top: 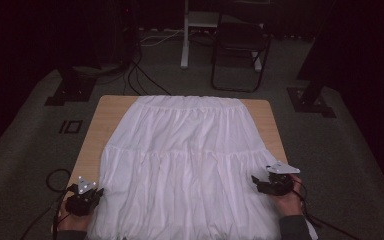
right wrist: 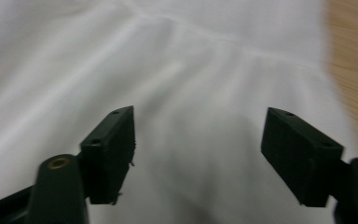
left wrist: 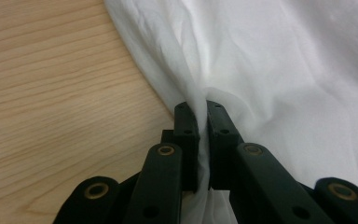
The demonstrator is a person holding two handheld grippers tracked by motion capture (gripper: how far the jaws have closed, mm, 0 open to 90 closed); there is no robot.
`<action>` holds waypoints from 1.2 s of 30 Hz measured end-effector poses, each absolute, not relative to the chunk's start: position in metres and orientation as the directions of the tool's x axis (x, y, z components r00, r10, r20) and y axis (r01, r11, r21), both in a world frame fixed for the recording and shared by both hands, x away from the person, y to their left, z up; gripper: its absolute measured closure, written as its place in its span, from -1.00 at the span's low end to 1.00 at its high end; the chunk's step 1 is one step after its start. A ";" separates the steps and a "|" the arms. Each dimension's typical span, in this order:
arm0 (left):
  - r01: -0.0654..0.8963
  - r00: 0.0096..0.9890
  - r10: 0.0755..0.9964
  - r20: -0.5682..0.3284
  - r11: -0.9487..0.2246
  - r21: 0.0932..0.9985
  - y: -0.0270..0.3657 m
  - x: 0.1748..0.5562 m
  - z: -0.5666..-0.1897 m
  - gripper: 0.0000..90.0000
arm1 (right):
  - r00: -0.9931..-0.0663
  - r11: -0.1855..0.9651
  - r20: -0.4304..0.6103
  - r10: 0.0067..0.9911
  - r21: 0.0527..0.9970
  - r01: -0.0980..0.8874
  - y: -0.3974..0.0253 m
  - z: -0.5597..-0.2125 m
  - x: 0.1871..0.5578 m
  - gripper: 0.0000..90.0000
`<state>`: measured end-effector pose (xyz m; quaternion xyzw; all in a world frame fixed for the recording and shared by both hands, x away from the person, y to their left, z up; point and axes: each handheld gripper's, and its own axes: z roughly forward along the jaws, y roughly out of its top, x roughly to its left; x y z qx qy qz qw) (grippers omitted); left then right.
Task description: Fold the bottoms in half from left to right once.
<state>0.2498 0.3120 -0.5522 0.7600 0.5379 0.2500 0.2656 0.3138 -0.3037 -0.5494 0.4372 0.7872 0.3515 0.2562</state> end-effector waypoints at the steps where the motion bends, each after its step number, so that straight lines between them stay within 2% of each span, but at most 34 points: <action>1: 0.686 0.293 0.951 0.097 -0.280 0.671 0.313 0.250 -0.552 0.90 | -0.461 0.365 -0.106 0.881 0.772 0.521 -0.312 -0.548 0.312 -0.54; 7: 0.689 0.267 0.958 0.105 -0.266 0.674 0.317 0.252 -0.551 0.90 | -0.362 0.299 -0.084 0.928 0.747 0.593 -0.354 -0.557 0.302 -0.62; 15: 0.660 0.191 0.972 0.134 -0.228 0.716 0.337 0.256 -0.541 0.91 | -0.368 0.285 -0.042 0.929 0.714 0.640 -0.360 -0.570 0.302 -0.63; 18: 0.654 0.155 0.975 0.158 -0.221 0.723 0.346 0.258 -0.538 0.92 | -0.397 0.273 0.006 0.918 0.717 0.642 -0.361 -0.570 0.301 -0.42; 21: 0.650 0.093 0.978 0.186 -0.201 0.733 0.361 0.259 -0.534 0.92 | -0.404 0.277 0.005 0.915 0.720 0.636 -0.360 -0.569 0.298 -0.23; 23: 0.644 0.043 0.979 0.201 -0.181 0.743 0.373 0.261 -0.529 0.92 | -0.413 0.283 0.006 0.911 0.719 0.634 -0.359 -0.568 0.296 0.07; 26: 0.638 -0.031 0.975 0.222 -0.152 0.755 0.391 0.265 -0.522 0.92 | -0.436 0.301 0.001 0.900 0.723 0.622 -0.358 -0.566 0.294 0.65; 28: 0.636 -0.087 0.966 0.242 -0.133 0.760 0.401 0.269 -0.516 0.93 | -0.439 0.296 0.007 0.898 0.728 0.619 -0.357 -0.567 0.294 0.87; 33: 0.614 -0.272 0.919 0.285 -0.062 0.787 0.427 0.274 -0.501 0.93 | -0.432 0.278 0.022 0.902 0.736 0.617 -0.356 -0.568 0.295 0.94; 34: 0.618 -0.288 0.913 0.287 -0.052 0.784 0.429 0.274 -0.497 0.93 | -0.436 0.278 0.027 0.899 0.737 0.617 -0.355 -0.568 0.295 0.94; 36: 0.598 -0.254 0.929 0.269 -0.067 0.799 0.425 0.271 -0.492 0.93 | -0.458 0.284 0.039 0.888 0.737 0.614 -0.350 -0.568 0.296 0.94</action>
